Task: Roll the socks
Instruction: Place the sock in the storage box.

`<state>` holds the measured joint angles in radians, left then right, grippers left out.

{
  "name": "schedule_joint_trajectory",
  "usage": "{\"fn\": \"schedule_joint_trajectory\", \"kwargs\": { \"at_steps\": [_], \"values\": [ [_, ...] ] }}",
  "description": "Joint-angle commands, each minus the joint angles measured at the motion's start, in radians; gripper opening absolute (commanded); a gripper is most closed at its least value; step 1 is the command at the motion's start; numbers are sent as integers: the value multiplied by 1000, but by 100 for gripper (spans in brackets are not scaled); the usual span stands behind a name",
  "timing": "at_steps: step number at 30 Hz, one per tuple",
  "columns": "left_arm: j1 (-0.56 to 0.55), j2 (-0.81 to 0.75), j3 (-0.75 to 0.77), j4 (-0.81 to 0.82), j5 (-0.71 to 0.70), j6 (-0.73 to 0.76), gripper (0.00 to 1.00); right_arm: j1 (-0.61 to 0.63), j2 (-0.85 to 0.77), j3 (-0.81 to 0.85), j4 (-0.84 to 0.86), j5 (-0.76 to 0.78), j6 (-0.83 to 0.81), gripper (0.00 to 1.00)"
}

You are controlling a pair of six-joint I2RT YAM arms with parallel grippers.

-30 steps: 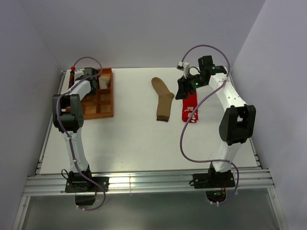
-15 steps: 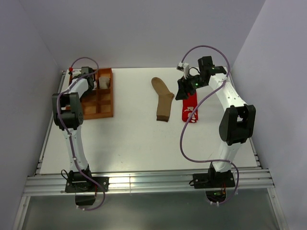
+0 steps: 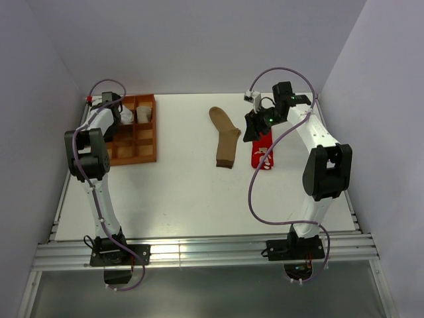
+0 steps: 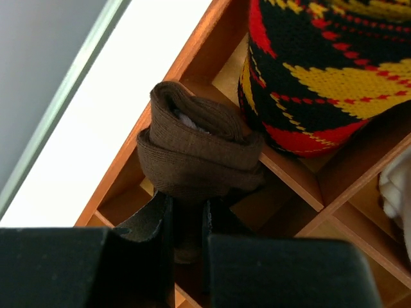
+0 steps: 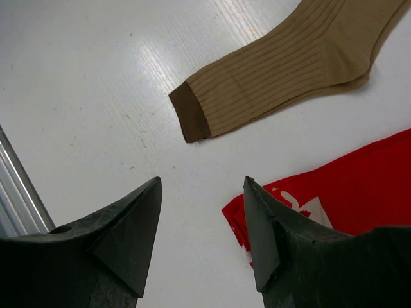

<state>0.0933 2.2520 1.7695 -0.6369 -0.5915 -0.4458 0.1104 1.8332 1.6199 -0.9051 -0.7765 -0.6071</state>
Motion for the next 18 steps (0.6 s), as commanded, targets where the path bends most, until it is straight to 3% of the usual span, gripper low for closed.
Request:
{"fn": "schedule_joint_trajectory", "kwargs": {
  "at_steps": [1,3,16,18],
  "values": [
    [-20,64,-35,-53,222,-47,0,5,-43,-17,34,20,-5,61],
    [-18,70,-35,-57,239,-45,0,9,-45,-23,37,32,-6,61],
    [-6,-12,-87,-43,272,-42,42,40,-55,-22,32,72,-13,61],
    [-6,-23,-105,-29,257,-44,44,48,-60,-25,31,72,-17,61]
  ]
}}
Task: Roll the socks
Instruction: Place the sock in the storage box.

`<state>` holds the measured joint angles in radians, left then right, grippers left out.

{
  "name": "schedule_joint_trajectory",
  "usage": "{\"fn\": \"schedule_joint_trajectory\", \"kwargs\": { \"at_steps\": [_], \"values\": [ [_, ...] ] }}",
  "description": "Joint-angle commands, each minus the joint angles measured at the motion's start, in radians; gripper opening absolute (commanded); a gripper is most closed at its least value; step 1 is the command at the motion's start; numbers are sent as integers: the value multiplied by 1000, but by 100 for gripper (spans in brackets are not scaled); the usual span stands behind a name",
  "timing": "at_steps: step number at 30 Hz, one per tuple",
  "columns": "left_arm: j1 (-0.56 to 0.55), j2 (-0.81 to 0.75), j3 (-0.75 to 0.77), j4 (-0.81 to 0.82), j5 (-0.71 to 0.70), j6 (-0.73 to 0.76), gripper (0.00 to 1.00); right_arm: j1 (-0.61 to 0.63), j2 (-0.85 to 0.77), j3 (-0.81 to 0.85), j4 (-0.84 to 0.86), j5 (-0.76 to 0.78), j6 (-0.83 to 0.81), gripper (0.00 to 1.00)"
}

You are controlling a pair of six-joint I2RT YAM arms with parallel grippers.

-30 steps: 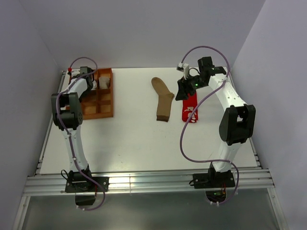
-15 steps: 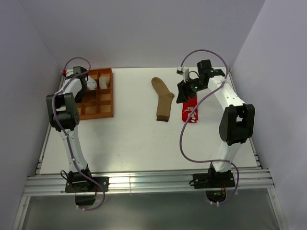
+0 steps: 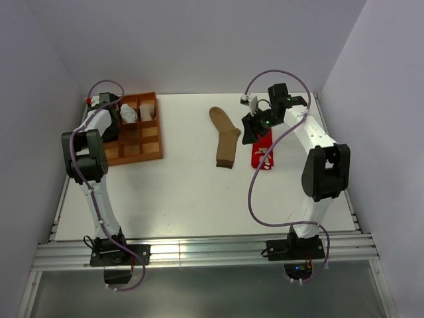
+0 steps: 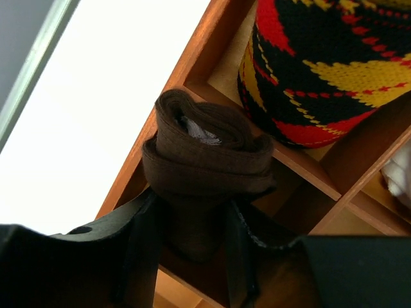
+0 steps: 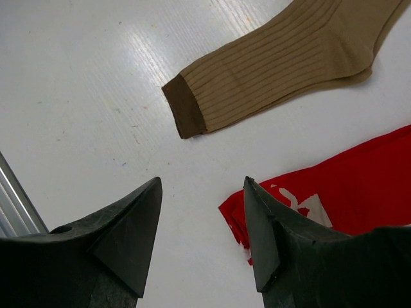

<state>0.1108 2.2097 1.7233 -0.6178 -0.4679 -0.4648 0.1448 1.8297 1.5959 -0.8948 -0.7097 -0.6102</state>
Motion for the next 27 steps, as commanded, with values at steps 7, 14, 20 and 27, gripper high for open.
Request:
{"fn": "schedule_joint_trajectory", "kwargs": {
  "at_steps": [7,14,20,27],
  "values": [
    [-26,-30,-76,-22,121,-17,45,22,-56,6,19,6,-22,61],
    [-28,-56,-42,-46,80,-14,49,35,-52,18,17,9,-22,61],
    [-28,-85,-47,-30,90,-5,53,47,-56,22,20,19,-13,61],
    [-28,-107,-22,-42,74,11,56,61,-58,22,17,29,-8,61]
  ]
}}
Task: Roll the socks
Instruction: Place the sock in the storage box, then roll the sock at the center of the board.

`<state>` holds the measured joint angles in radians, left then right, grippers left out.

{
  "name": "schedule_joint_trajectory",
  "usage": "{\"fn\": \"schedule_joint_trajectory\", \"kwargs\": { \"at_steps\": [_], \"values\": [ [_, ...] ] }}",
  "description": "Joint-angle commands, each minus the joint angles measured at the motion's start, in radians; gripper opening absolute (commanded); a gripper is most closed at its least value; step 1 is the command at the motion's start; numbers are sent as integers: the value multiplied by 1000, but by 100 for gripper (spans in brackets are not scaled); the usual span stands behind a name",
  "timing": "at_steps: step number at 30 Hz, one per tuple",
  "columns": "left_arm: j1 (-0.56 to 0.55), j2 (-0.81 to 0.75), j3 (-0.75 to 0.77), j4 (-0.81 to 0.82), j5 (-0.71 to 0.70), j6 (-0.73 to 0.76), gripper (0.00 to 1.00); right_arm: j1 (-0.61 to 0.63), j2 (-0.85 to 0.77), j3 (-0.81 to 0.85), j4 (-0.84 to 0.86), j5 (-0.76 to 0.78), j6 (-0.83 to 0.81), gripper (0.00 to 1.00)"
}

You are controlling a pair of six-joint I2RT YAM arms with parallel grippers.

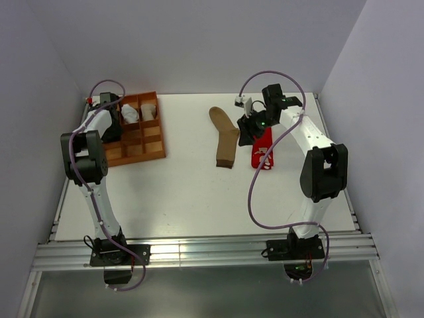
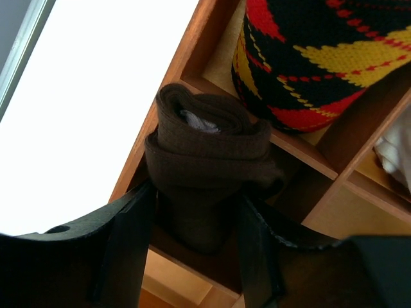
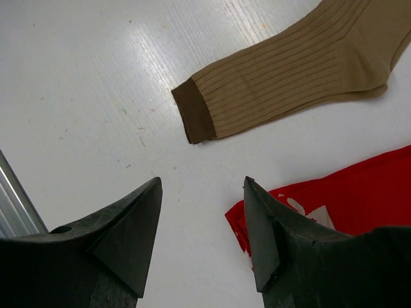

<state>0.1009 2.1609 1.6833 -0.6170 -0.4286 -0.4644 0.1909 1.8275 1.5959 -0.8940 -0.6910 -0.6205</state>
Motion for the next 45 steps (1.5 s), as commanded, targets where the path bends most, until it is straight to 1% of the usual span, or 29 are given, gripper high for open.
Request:
{"fn": "schedule_joint_trajectory", "kwargs": {
  "at_steps": [1,8,19,23,25,27,29,30,32,33,34,35,36,37,41,45],
  "values": [
    [-18,-62,22,-43,33,12,56,16,-59,24,17,11,4,61],
    [-17,-78,76,-64,27,27,58,30,-66,27,13,28,5,61],
    [-18,-105,148,-116,-24,55,58,35,-74,6,29,64,4,61],
    [-18,-133,170,-127,-38,61,58,35,-82,-17,47,94,2,62],
    [-18,-151,200,-164,-42,46,57,35,-91,-42,69,111,4,62],
    [-21,-174,207,-173,-15,35,57,44,-102,-72,98,165,5,62],
    [-39,-232,185,-161,13,29,57,56,-122,-141,157,211,-4,62],
    [-50,-275,167,-147,27,21,57,79,-126,-190,179,270,-8,62],
    [-79,-320,145,-135,60,10,57,111,-134,-240,237,329,-27,62],
    [-90,-366,116,-112,100,1,58,128,-138,-266,262,372,-33,62],
    [-93,-387,99,-99,122,-3,57,162,-142,-310,300,392,-54,63],
    [-140,-412,83,-87,149,-9,58,182,-142,-332,319,413,-64,63],
    [-154,-459,46,-70,178,-19,58,200,-140,-365,338,460,-68,63],
    [-168,-484,24,-41,195,-26,58,237,-139,-381,374,478,-82,63],
    [-245,-591,-71,23,264,-48,59,300,-123,-421,429,508,-100,63],
    [-296,-700,-174,94,298,-57,60,337,-102,-427,478,531,-116,63]
  ]
}}
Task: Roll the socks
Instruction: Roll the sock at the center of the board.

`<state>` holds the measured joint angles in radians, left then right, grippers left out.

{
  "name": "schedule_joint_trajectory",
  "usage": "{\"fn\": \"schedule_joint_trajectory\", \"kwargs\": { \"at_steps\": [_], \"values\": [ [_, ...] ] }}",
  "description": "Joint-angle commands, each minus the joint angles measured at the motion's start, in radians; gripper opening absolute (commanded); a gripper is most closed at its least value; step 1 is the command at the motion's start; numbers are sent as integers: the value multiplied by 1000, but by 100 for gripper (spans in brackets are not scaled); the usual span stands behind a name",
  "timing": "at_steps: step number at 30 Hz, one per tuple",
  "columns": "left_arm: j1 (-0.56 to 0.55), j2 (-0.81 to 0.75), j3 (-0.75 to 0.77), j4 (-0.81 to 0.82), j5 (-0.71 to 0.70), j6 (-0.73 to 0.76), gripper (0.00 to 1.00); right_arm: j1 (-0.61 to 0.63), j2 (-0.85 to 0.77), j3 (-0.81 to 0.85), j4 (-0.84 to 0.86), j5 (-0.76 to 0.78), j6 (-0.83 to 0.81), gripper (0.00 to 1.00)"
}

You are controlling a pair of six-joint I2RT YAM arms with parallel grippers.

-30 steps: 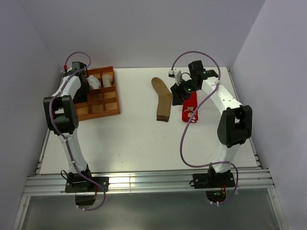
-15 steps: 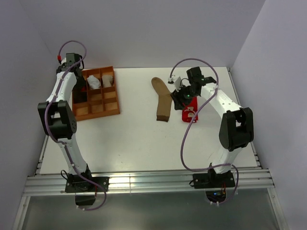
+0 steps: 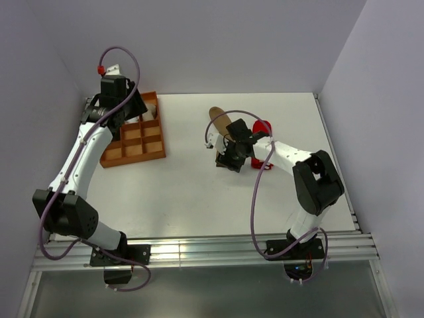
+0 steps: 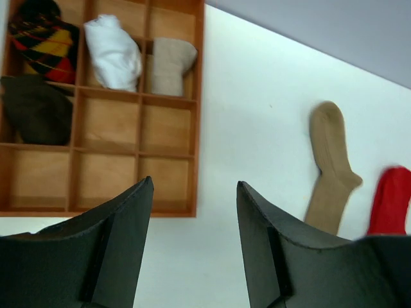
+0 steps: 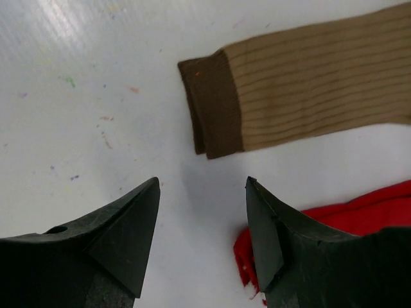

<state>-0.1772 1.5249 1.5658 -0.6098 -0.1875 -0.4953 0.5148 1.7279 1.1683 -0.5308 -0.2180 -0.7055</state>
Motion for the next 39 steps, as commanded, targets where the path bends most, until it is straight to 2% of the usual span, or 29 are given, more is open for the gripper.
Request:
{"fn": "schedule_joint_trajectory", "kwargs": {
  "at_steps": [1,12,31,39],
  "values": [
    [-24,-78,-64,91,60,-29,60,19,5,5,120,63,-38,63],
    [-33,-186,-128,127,95,-3,61,40,97,10,152,72,-118,63],
    [-51,-174,-144,117,100,40,61,30,232,86,106,37,-152,60],
    [-93,-157,-148,107,92,49,61,14,338,263,-113,-3,-144,45]
  ]
}}
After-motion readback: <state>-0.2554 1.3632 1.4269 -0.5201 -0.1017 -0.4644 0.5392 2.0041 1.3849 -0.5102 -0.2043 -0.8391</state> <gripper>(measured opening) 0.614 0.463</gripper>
